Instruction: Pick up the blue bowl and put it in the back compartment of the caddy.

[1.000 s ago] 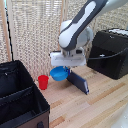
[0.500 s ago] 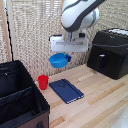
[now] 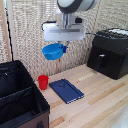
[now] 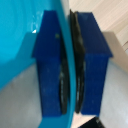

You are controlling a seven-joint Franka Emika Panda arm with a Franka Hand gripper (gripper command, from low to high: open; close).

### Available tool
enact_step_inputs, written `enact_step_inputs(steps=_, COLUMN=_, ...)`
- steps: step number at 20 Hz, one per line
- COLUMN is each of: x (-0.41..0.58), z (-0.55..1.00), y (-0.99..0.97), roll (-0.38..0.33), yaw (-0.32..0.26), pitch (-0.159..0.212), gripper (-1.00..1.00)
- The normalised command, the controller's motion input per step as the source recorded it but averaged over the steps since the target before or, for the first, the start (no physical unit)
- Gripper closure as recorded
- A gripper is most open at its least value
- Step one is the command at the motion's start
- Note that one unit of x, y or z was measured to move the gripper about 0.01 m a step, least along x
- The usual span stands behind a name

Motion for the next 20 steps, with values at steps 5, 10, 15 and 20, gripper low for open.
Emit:
enact_step_inputs(steps=5, x=0.381, z=0.43, y=0.86, roll=0.000, yaw=0.028, pitch=0.076, gripper=1.00)
enact_step_inputs(steps=10, x=0.363, z=0.28, y=0.89, roll=-0.004, yaw=0.014, pitch=0.040, gripper=1.00)
enact_step_inputs(steps=15, x=0.325, z=0.03, y=0.91, roll=-0.011, yaw=0.000, pitch=0.000, gripper=1.00)
enact_step_inputs(steps=20, x=0.231, z=0.05, y=0.95, roll=-0.008, yaw=0.000, pitch=0.000, gripper=1.00)
